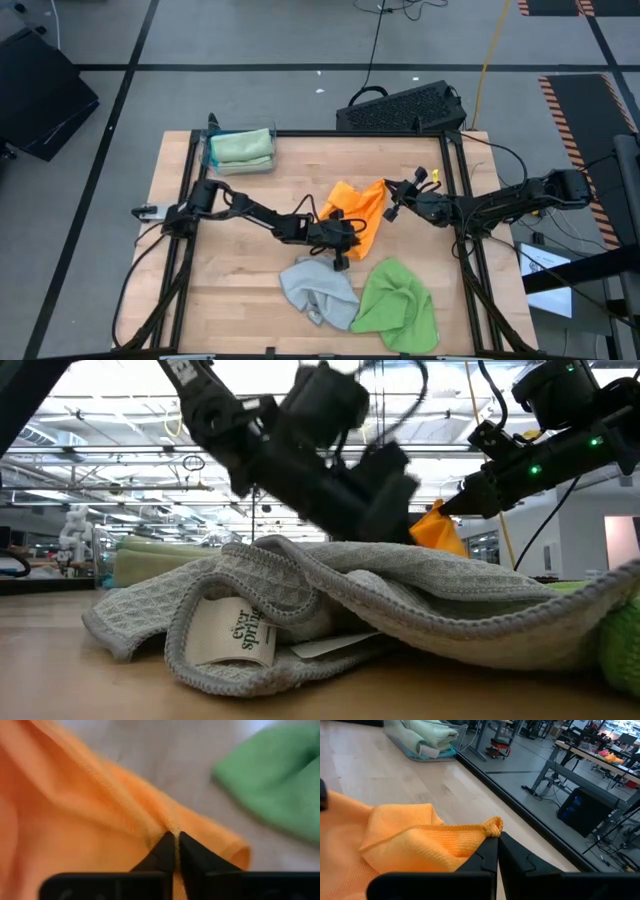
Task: Fold microfiber towels
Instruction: Fold the orange microfiber cloth
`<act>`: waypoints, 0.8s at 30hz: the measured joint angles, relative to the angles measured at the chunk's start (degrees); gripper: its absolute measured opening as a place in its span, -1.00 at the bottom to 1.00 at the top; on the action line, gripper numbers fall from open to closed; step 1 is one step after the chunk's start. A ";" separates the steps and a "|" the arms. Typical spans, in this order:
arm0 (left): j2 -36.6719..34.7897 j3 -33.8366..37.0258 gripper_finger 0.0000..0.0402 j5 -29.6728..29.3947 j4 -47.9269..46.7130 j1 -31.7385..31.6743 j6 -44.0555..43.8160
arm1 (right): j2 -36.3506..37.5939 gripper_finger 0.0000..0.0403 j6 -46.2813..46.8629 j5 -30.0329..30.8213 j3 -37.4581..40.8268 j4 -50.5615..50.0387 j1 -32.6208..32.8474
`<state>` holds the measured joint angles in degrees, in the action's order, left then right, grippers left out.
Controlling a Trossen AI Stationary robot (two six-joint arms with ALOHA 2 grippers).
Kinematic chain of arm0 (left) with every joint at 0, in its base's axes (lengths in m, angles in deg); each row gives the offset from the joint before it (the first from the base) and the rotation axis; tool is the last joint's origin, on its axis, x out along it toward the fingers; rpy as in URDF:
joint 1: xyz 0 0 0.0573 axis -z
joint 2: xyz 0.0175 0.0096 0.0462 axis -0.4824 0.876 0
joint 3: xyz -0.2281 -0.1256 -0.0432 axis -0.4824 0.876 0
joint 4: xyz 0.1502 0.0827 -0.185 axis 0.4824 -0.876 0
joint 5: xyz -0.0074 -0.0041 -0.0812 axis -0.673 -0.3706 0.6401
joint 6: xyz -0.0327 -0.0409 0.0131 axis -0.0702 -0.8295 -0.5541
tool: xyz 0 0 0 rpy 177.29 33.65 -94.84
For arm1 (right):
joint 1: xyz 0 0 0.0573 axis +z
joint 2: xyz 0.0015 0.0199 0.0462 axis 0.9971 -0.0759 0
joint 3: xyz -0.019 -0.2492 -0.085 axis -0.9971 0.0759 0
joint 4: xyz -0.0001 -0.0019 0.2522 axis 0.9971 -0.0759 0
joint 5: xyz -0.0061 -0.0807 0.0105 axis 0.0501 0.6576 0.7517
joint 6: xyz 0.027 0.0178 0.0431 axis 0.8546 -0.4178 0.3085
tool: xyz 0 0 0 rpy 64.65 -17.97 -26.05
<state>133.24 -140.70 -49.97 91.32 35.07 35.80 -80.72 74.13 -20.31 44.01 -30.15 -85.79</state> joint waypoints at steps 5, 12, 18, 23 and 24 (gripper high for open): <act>-7.94 -0.04 -0.94 -5.81 -8.30 1.11 6.32 | 1.75 -1.00 6.37 -0.07 0.02 -0.90 3.31; -18.82 -0.04 -0.93 -7.33 -21.59 3.71 8.37 | 2.50 -0.88 21.71 -3.36 0.00 -6.85 11.70; -17.68 -0.07 -0.97 -5.51 -20.35 7.57 8.06 | 2.01 -0.57 30.37 -10.02 0.02 -17.42 17.13; -14.47 0.04 -0.94 -5.64 -23.02 10.68 8.01 | 2.05 -0.24 23.42 -16.62 0.02 -20.34 20.26; -14.29 0.04 -0.92 -5.84 -23.46 11.36 8.00 | 2.05 -0.18 20.20 -18.48 0.02 -20.18 20.96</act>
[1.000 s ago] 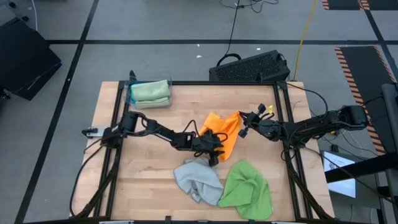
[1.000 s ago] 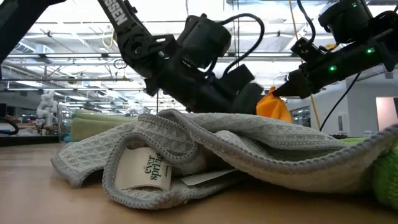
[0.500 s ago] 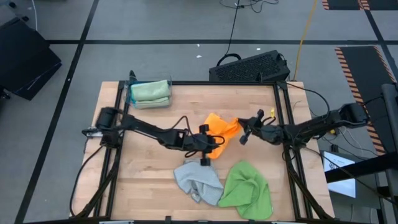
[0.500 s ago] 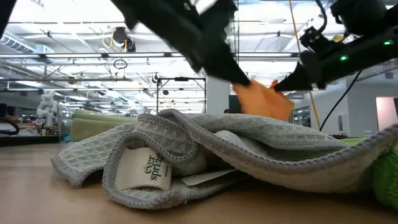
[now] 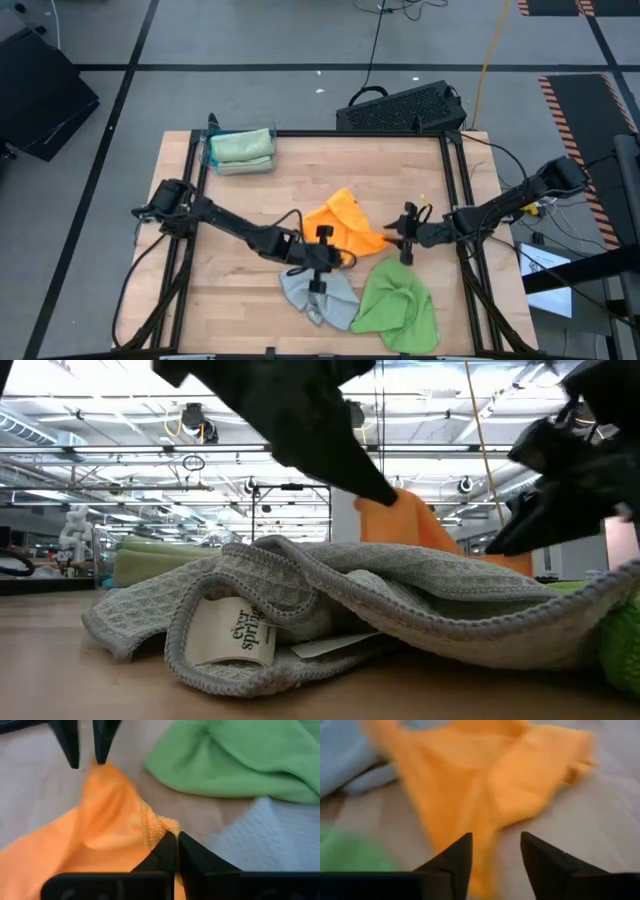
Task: Fold microfiber towels
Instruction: Fold the orange microfiber cloth
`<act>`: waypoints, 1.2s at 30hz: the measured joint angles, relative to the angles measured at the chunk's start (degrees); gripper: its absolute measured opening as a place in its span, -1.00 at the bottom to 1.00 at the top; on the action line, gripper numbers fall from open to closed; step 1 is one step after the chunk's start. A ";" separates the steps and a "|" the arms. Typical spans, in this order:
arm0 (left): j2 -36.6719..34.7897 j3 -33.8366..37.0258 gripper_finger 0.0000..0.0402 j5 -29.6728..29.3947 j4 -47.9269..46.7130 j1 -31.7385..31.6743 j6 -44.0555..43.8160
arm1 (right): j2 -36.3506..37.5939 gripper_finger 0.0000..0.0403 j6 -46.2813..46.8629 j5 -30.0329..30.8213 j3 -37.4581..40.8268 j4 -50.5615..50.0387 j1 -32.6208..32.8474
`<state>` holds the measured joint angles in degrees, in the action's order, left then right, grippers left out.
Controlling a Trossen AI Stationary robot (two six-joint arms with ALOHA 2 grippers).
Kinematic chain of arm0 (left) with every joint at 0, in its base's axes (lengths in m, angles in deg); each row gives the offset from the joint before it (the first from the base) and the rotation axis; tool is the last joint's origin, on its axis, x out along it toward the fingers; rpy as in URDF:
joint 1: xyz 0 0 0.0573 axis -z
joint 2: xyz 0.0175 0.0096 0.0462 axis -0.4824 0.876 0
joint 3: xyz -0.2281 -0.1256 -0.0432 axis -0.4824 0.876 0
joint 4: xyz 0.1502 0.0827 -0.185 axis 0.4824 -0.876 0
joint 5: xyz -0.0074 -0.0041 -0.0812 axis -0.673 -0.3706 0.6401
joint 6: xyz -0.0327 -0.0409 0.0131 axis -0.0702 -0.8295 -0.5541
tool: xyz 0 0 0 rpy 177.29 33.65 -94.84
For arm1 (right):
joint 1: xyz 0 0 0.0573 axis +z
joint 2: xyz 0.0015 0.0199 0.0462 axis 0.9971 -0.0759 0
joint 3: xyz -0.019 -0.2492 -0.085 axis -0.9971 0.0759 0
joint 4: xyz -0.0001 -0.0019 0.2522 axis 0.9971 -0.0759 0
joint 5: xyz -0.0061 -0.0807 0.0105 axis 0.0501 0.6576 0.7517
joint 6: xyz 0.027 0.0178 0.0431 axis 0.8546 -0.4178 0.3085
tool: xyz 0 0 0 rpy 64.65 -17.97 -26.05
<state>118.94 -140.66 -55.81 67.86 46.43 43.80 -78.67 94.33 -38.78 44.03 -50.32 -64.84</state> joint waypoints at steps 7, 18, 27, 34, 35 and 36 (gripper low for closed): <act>-0.25 -0.01 -0.97 -3.35 -2.82 3.55 0.37 | 0.00 0.08 -17.39 -1.80 0.00 0.55 6.60; -0.44 -0.06 -0.98 -6.19 -3.56 3.78 0.80 | -0.02 0.01 -41.09 0.42 -0.02 3.66 16.77; -0.44 -0.06 -0.98 -6.21 -3.28 3.43 -0.57 | -4.36 -0.17 -55.01 3.93 -0.02 1.33 14.42; -0.44 -0.06 -0.94 -6.20 -3.49 3.43 -1.33 | -9.51 -0.31 -64.95 9.33 -0.02 3.07 13.44; -0.44 -0.06 -0.95 -6.21 -3.46 3.43 -1.33 | -10.09 -0.34 -65.72 10.21 -0.02 3.50 13.33; -0.44 -0.06 -0.96 -6.21 -3.48 3.43 -1.35 | -10.57 -0.37 -66.34 11.17 -0.02 3.67 13.24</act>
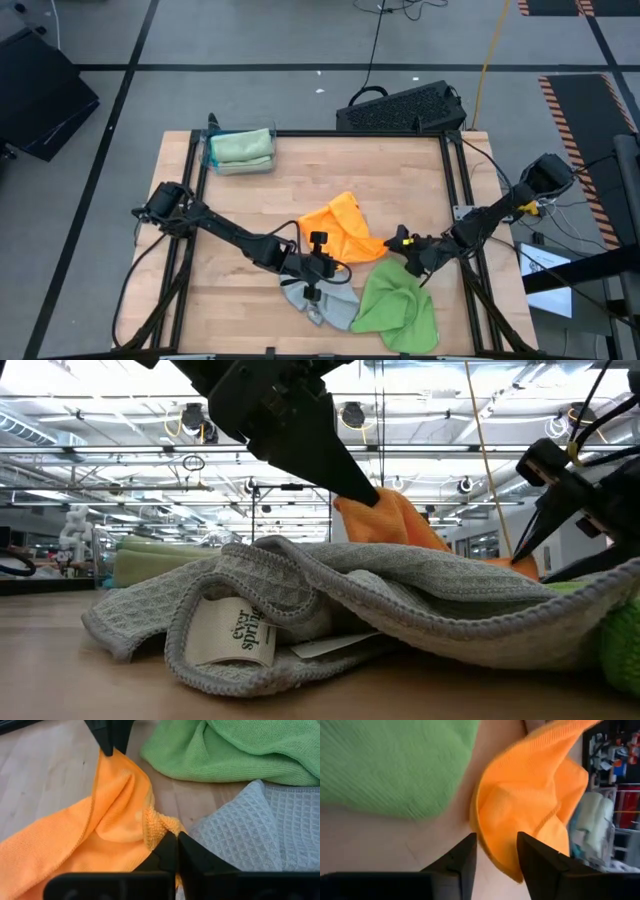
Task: Fold microfiber towels
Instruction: Fold the orange microfiber cloth
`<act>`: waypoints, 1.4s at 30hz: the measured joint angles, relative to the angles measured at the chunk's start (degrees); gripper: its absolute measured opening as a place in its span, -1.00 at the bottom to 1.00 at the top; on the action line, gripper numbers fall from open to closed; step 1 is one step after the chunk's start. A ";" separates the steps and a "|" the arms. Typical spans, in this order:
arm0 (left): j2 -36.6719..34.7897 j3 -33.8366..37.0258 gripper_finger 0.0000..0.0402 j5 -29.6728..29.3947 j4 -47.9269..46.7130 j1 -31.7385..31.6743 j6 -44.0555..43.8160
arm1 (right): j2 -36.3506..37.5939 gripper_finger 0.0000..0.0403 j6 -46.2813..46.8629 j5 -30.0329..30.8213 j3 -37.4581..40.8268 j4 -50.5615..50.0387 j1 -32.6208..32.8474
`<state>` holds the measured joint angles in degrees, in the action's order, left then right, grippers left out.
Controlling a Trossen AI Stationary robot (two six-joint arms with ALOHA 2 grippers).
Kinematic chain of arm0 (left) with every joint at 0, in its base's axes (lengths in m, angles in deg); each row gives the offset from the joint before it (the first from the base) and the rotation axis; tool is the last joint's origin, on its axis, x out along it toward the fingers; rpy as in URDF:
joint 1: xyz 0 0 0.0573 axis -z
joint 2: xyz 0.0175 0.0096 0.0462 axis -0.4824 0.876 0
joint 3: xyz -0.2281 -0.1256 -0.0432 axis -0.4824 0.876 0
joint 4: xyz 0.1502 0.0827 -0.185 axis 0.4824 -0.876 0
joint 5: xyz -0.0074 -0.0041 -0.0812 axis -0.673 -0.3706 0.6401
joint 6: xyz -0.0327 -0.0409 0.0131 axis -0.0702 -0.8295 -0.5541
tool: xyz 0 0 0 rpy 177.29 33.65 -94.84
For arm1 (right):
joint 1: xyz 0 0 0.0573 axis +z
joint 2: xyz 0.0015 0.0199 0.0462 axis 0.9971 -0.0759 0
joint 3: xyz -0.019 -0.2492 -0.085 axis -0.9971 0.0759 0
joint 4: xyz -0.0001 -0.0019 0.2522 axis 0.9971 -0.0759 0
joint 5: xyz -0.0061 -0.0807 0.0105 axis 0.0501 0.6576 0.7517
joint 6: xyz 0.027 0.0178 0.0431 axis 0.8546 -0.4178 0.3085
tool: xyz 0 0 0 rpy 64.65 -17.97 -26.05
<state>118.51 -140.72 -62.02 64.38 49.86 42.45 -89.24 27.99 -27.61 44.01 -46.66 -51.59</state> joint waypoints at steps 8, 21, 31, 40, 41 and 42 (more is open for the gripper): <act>0.00 0.00 -0.93 -0.01 -0.04 0.00 0.54 | -2.72 -0.73 1.83 1.73 -0.15 1.03 -2.54; -11.73 0.02 -0.98 -20.84 1.71 1.35 22.62 | 7.92 -0.98 19.15 13.06 -7.46 -1.76 -1.76; -22.34 -0.02 -0.97 -13.00 8.56 2.23 27.60 | 18.07 -0.99 13.13 24.66 -22.94 -1.59 1.26; -27.47 -0.04 -0.91 2.15 22.24 5.31 35.03 | 15.53 -1.00 6.48 42.01 -37.59 -1.53 14.73; -27.85 -0.04 -0.91 -0.57 21.77 5.12 34.77 | 15.36 -1.00 6.84 43.22 -38.27 -1.44 16.01; -28.07 -0.04 -0.91 -4.64 21.00 4.70 34.15 | 15.31 -1.00 7.20 44.13 -38.48 -1.35 17.01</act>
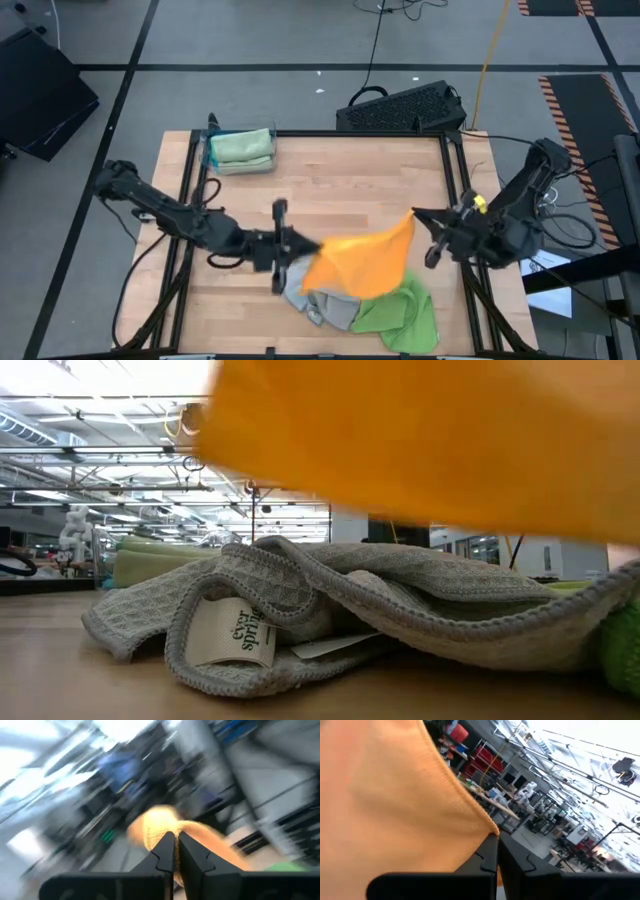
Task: Fold microfiber towels
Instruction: Fold the orange microfiber cloth
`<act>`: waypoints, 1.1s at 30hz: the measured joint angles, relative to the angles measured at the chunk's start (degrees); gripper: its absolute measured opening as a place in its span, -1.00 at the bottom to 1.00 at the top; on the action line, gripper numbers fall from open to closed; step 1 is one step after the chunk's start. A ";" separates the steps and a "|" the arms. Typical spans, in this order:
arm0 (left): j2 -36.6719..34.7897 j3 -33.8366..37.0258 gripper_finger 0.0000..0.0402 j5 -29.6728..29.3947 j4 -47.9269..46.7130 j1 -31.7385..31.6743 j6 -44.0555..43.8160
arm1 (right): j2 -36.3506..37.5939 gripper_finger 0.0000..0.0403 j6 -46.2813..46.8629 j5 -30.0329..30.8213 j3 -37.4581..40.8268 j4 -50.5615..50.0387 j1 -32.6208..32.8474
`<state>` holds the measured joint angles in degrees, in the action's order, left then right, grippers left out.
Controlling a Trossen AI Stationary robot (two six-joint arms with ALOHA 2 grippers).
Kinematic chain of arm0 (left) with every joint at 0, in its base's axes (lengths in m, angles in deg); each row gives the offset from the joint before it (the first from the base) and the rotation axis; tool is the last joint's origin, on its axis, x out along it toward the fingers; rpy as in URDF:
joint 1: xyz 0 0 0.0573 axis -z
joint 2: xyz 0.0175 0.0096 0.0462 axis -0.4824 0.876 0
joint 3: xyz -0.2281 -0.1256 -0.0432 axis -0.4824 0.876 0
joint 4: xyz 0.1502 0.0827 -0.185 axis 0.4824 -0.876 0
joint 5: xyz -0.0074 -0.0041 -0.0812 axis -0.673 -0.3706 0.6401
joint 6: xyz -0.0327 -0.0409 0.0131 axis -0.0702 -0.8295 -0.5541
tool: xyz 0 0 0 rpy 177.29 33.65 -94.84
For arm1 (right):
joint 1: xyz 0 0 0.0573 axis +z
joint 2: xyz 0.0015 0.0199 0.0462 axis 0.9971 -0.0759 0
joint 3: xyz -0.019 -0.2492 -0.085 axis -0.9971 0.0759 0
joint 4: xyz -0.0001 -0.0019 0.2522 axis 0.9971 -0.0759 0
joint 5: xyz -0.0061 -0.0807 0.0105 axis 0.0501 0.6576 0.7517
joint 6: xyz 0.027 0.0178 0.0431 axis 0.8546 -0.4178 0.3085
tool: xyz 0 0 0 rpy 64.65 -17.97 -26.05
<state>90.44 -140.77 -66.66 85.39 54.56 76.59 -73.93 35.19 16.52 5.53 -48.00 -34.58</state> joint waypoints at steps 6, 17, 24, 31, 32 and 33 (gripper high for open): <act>-0.53 0.02 -0.98 -21.22 -15.62 -6.40 -12.10 | 0.76 -1.00 4.21 1.02 4.06 -0.84 -0.64; 8.72 0.07 -0.98 -16.81 -31.90 -23.85 -26.85 | 8.67 -1.00 11.34 -18.41 20.67 -0.75 -30.21; 16.09 0.07 -0.92 -11.25 -29.95 -33.16 -22.16 | 10.01 -1.00 16.08 -40.73 29.49 1.37 -54.36; 19.10 0.07 -0.97 0.16 -31.27 -39.34 -20.11 | 7.05 -1.00 22.64 -58.21 32.37 2.24 -67.17; 19.39 0.00 -0.94 1.57 -30.96 -39.97 -19.76 | 6.31 -1.00 23.33 -59.77 32.43 2.41 -67.97; 19.55 0.03 -0.90 3.25 -31.59 -40.53 -19.65 | 5.50 -1.00 23.94 -61.39 32.43 2.57 -68.48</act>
<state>109.99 -140.74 -63.41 53.80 14.03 56.94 -68.43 59.13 -44.87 37.96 -45.43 -103.07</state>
